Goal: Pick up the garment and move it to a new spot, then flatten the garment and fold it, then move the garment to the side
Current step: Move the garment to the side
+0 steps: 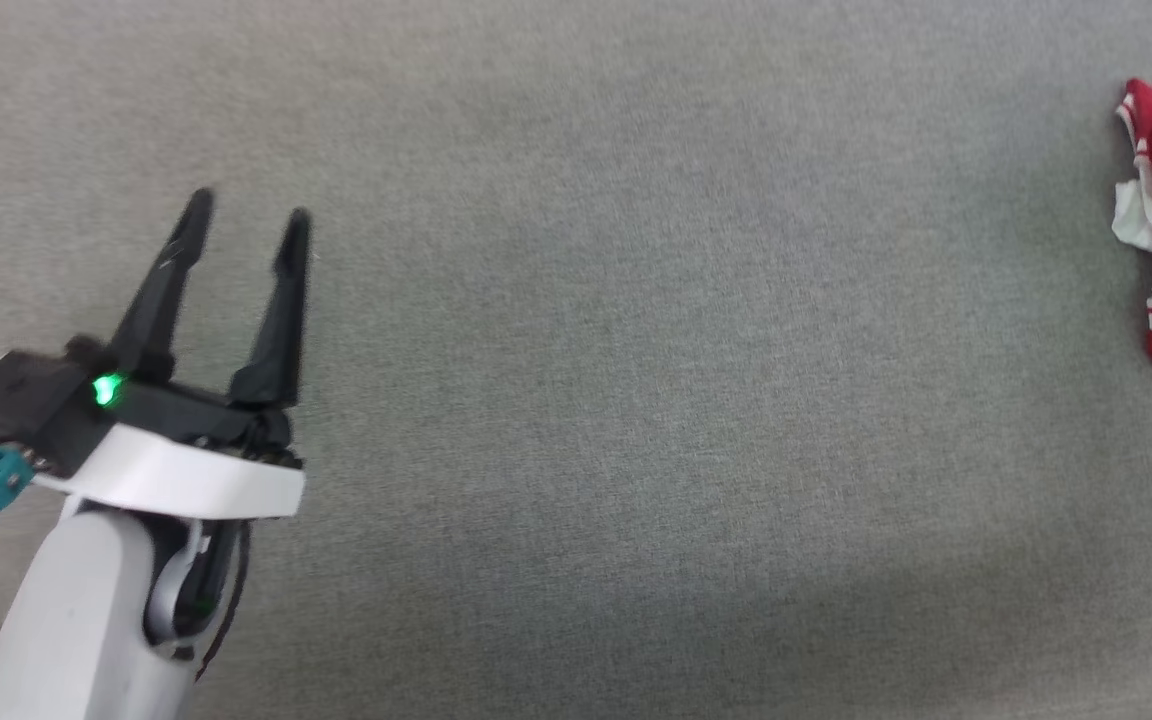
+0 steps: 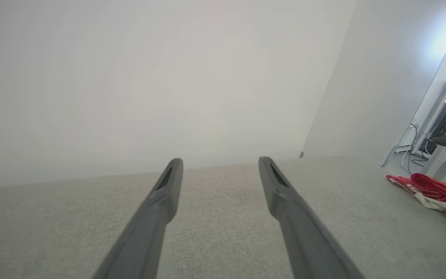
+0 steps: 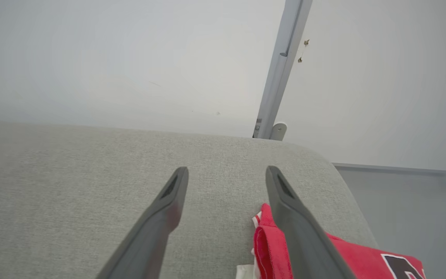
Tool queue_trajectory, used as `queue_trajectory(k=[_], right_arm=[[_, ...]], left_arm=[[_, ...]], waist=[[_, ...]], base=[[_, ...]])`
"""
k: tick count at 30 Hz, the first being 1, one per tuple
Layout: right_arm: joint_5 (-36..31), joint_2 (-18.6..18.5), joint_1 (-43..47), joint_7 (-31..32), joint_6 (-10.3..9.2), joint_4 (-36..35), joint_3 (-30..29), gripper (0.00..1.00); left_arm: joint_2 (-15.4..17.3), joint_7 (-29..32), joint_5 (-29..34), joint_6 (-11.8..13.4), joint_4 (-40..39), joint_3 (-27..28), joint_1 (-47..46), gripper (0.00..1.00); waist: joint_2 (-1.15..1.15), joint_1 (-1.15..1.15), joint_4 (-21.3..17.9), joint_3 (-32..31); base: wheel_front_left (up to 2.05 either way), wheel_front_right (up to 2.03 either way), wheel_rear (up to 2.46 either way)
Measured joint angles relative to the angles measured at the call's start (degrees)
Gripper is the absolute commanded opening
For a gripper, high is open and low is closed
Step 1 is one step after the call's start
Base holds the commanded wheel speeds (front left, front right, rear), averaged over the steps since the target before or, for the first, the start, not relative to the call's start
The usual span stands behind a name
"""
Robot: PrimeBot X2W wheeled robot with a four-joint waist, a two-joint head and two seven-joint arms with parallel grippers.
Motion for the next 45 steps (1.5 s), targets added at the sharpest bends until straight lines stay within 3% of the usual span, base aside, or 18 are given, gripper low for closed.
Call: queue_trajectory(k=[6, 13, 29, 45], right_arm=[[-0.7, 2.2, 4.3, -6.3, -0.01, -2.8, 1.3, 1.0], [-3.7, 4.3, 10.0, -9.6, -0.09, -6.5, 0.2, 1.0], [-16.7, 12.6, 28.9, -9.9, -0.13, -19.7, -14.0, 1.0], [-19.4, 18.3, 42.7, -9.9, -0.14, -26.5, -22.1, 1.0]], left_arm=[[-1.2, 0.0, 2.3, 0.0, 0.0, 4.3, 3.9, 1.0], [-2.1, 0.0, 3.9, 0.0, 0.3, 9.2, 9.9, 1.0], [-5.9, 0.0, 6.4, 0.0, -1.1, 18.0, 21.4, 1.0], [-8.3, 0.0, 6.3, 0.0, -2.6, 21.8, 29.4, 1.0]], waist=[[0.0, 0.0, 1.3, -3.3], [0.0, 0.0, 2.5, -7.4], [0.0, 0.0, 4.0, -13.7], [0.0, 0.0, 6.0, -18.3]], base=[[0.0, 0.0, 0.0], [0.0, 0.0, 0.0], [0.0, 0.0, 0.0], [0.0, 0.0, 0.0]])
